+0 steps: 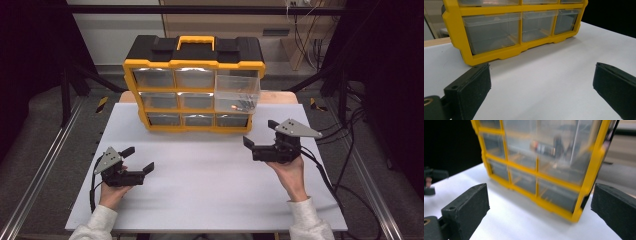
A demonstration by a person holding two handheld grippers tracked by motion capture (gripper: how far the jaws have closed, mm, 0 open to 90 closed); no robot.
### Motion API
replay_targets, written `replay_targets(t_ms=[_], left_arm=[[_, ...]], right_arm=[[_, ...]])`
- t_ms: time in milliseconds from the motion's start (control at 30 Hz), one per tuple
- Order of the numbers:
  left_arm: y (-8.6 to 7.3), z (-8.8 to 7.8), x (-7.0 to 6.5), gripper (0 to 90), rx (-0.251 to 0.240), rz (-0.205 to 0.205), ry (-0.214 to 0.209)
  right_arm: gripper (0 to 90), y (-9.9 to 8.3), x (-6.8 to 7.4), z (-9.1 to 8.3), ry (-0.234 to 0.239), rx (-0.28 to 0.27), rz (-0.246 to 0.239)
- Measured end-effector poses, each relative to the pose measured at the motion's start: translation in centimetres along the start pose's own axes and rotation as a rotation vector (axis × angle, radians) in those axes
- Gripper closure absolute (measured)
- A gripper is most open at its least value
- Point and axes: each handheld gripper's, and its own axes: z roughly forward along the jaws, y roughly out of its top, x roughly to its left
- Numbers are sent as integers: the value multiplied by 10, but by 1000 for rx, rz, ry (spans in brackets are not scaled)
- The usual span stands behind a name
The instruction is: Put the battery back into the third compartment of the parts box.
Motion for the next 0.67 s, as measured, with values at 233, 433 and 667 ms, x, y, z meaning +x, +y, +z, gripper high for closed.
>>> replay_targets(t_ms=[233,433,667], left_arm=[[0,0,0,11,2,-1,0],[0,0,0,11,0,-1,0],[-1,1,-1,11,8,3,-3]], right_arm=[[13,-49,-11,2,1,41,38],[6,-78,-20,-1,-5,52,31],[6,-95,-29,-7,-8,43,45]])
